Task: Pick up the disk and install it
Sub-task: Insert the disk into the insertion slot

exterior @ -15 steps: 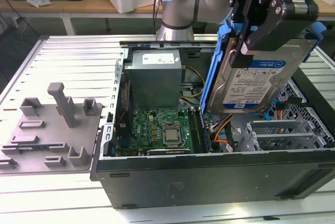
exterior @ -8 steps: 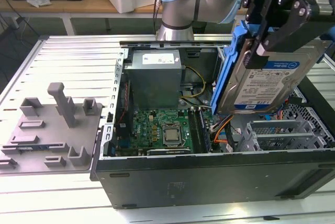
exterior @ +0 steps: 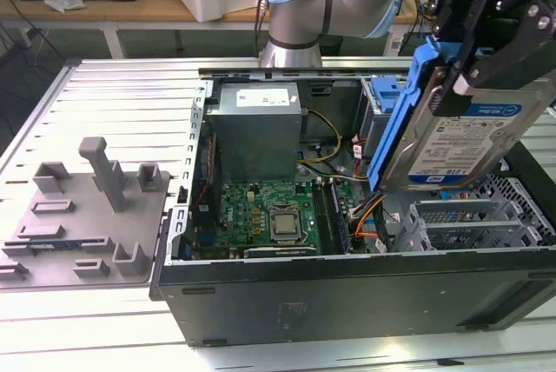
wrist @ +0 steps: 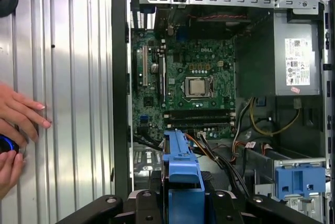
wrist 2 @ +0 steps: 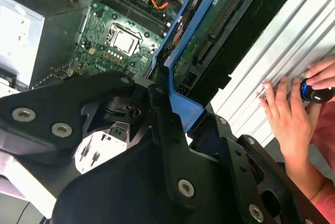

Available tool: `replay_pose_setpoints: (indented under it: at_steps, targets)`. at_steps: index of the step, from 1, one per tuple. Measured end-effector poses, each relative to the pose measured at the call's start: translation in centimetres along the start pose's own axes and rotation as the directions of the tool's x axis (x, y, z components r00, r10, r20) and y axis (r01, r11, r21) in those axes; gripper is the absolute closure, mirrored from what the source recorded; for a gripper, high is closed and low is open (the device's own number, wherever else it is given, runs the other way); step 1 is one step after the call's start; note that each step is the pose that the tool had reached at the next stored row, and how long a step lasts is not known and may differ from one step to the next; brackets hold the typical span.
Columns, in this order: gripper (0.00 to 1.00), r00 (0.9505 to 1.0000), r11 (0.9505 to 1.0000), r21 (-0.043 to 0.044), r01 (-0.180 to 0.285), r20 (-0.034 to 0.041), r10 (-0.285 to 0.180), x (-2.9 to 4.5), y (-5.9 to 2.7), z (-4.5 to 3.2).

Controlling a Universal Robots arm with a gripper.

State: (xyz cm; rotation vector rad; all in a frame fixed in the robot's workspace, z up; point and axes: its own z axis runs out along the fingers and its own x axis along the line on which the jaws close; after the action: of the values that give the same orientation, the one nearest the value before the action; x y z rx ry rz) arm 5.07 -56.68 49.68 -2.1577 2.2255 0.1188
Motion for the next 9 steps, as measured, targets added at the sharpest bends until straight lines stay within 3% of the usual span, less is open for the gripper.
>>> replay_pose_setpoints:
  at_steps: [9]
  targets:
    - [0.63,1.0000,1.0000,0.0000,0.000,0.0000,0.000,0.15,-1.97,-0.07]
